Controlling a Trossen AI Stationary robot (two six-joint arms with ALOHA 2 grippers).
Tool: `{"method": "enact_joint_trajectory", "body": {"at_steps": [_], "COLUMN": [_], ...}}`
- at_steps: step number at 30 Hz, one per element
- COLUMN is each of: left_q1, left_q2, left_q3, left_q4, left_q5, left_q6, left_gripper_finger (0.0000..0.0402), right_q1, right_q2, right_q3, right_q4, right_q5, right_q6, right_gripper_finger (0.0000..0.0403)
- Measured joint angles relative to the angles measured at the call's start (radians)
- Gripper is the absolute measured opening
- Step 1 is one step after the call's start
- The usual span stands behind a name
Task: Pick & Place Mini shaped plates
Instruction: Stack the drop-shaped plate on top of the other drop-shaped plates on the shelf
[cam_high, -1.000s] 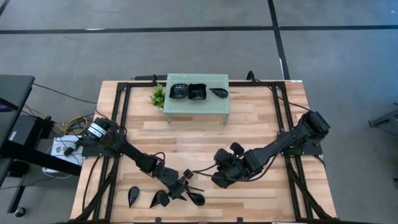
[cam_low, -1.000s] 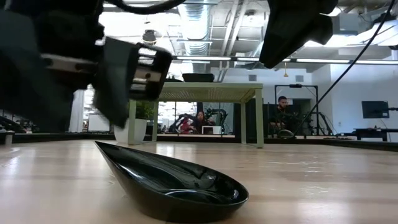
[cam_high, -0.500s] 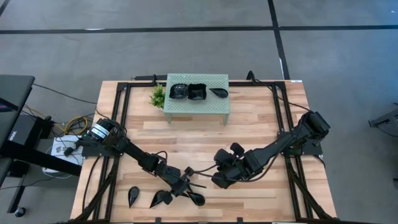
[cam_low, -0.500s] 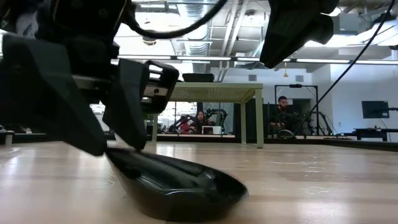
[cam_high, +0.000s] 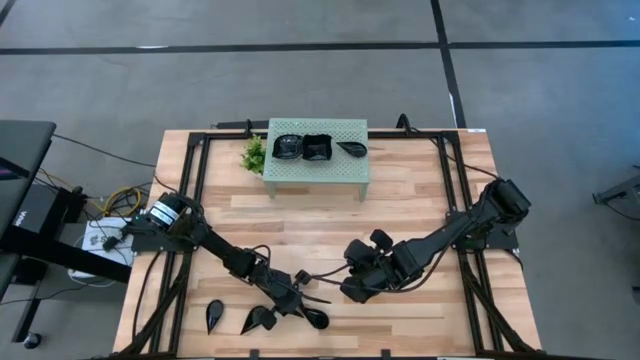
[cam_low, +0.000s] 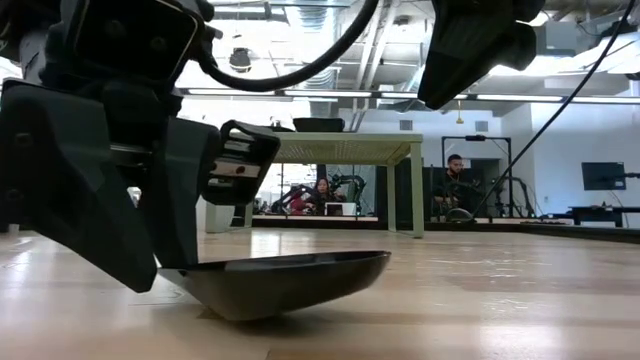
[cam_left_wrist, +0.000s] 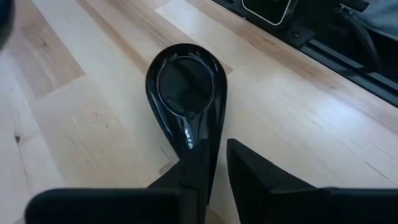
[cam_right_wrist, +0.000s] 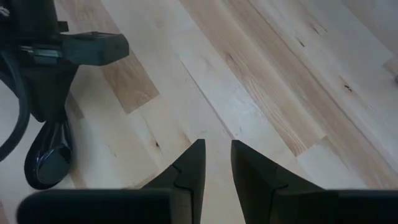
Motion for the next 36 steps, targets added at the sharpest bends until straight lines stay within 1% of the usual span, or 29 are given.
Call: {"method": "enact_joint_trajectory", "body": {"at_steps": [6,9,12,15,17,20,22,26,28,30,32,34,36], "left_q1": [0.006,0.006,0.006,0.006,0.005,0.005,0.010,0.047,0.082,0.113,0.136,0.151,0.165], "left_q2": [0.000,0.000,0.000,-0.005,-0.024,-0.082,-0.149,-0.301,-0.363,-0.397,-0.406,-0.396,-0.372], "left_q3": [0.000,0.000,0.000,0.000,0.000,0.000,0.001,0.033,0.049,0.057,0.056,0.056,0.056], "left_q4": [0.002,0.002,0.005,0.004,-0.004,-0.028,-0.072,-0.268,-0.339,-0.371,-0.397,-0.406,-0.408], "left_q5": [-0.001,-0.008,-0.014,-0.028,-0.036,-0.040,-0.056,-0.148,-0.163,-0.165,-0.166,-0.165,-0.163], "left_q6": [0.006,0.006,0.006,0.004,0.003,0.005,0.042,0.154,0.183,0.212,0.243,0.269,0.288], "left_gripper_finger": [0.0059,0.0041,0.0010,0.0006,0.0005,0.0004,0.0004,0.0004,0.0004,0.0004,0.0004,0.0004,0.0005], "right_q1": [0.000,0.000,0.000,0.000,0.006,0.026,0.050,0.121,0.160,0.185,0.190,0.182,0.157], "right_q2": [0.000,0.000,0.000,0.000,-0.007,-0.048,-0.090,-0.195,-0.246,-0.275,-0.279,-0.271,-0.243], "right_q3": [0.000,0.000,0.000,0.000,0.000,0.020,0.040,0.049,0.035,-0.004,-0.052,-0.107,-0.141], "right_q4": [0.000,0.000,0.000,0.000,-0.003,-0.035,-0.068,-0.112,-0.111,-0.074,0.006,0.107,0.231], "right_q5": [0.000,0.000,0.000,0.000,0.001,0.027,0.065,0.183,0.246,0.295,0.314,0.302,0.264], "right_q6": [0.000,0.000,0.000,-0.008,-0.043,-0.051,-0.066,-0.082,-0.121,-0.135,-0.118,-0.137,-0.197], "right_gripper_finger": [0.0072,0.0072,0.0072,0.0072,0.0072,0.0072,0.0072,0.0072,0.0072,0.0072,0.0072,0.0072,0.0072]}}
